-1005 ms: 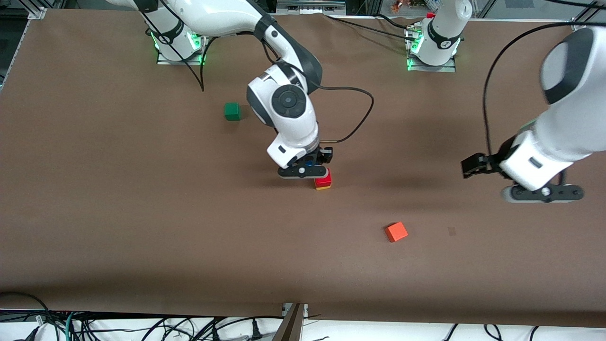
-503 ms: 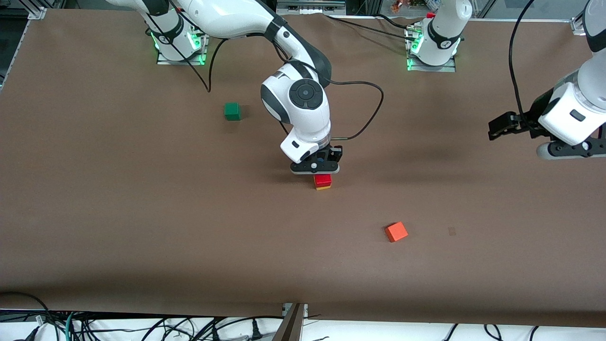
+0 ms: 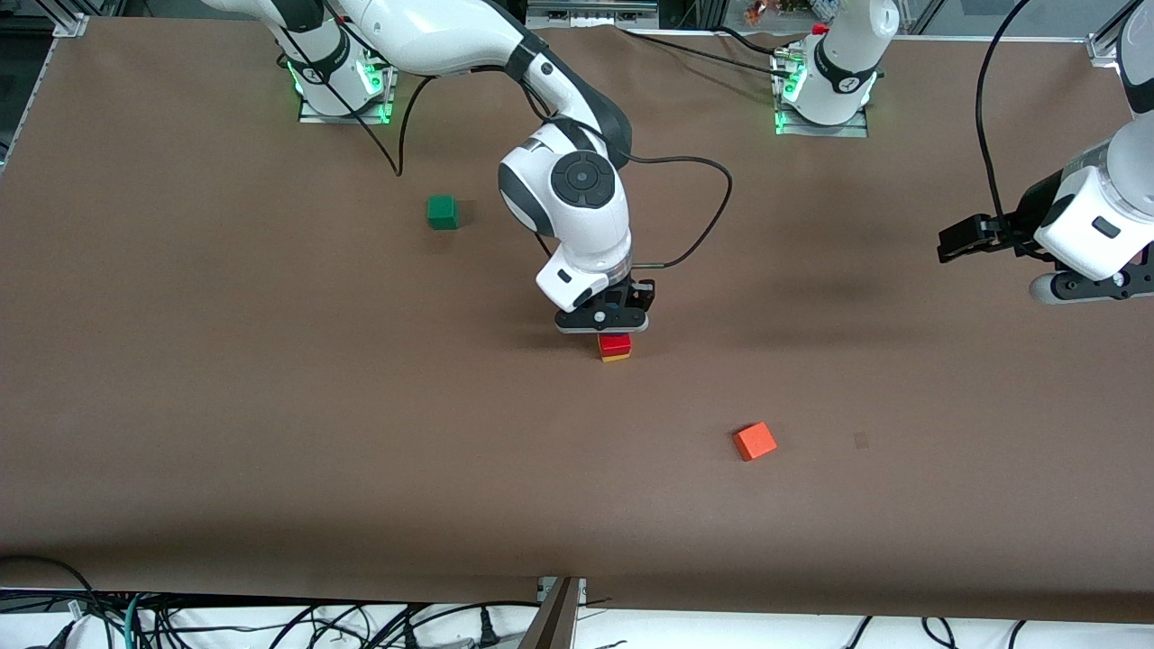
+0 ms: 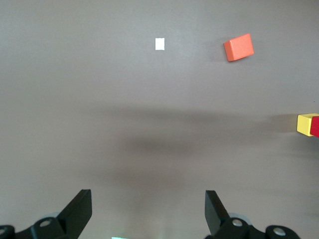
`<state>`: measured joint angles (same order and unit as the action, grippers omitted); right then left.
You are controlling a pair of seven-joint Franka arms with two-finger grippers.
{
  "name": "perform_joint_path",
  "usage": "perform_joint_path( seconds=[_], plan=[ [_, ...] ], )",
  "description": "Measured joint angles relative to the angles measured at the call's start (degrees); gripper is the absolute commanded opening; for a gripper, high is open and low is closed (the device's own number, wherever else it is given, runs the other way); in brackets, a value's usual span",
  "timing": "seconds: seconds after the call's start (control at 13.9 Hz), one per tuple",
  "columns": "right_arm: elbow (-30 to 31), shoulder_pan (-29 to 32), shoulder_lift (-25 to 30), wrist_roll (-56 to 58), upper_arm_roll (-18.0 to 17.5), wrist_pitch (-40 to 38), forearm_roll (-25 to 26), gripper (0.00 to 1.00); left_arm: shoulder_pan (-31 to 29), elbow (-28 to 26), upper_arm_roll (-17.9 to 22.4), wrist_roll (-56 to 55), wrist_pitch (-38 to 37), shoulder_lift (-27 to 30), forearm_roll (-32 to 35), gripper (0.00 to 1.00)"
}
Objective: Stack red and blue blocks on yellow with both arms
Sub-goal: 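Lower the blue block onto the red block with the right gripper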
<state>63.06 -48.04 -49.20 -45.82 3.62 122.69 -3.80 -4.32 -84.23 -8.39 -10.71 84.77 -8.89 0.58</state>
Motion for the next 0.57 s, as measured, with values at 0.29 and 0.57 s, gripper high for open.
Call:
perform_joint_path(
  seconds=[0.29, 0.57],
  plan=[
    [0.0, -0.1, -0.7, 0.0, 0.0, 1.4, 0.1, 0.43, 0.0, 0.0, 0.0, 0.0, 0.5, 0.0, 0.0, 1.00],
    [0.0, -0.1, -0.8, 0.0, 0.0, 1.9, 0.3, 0.43, 0.0, 1.3, 0.0, 0.0, 0.9, -0.1, 0.0, 1.00]
  ],
)
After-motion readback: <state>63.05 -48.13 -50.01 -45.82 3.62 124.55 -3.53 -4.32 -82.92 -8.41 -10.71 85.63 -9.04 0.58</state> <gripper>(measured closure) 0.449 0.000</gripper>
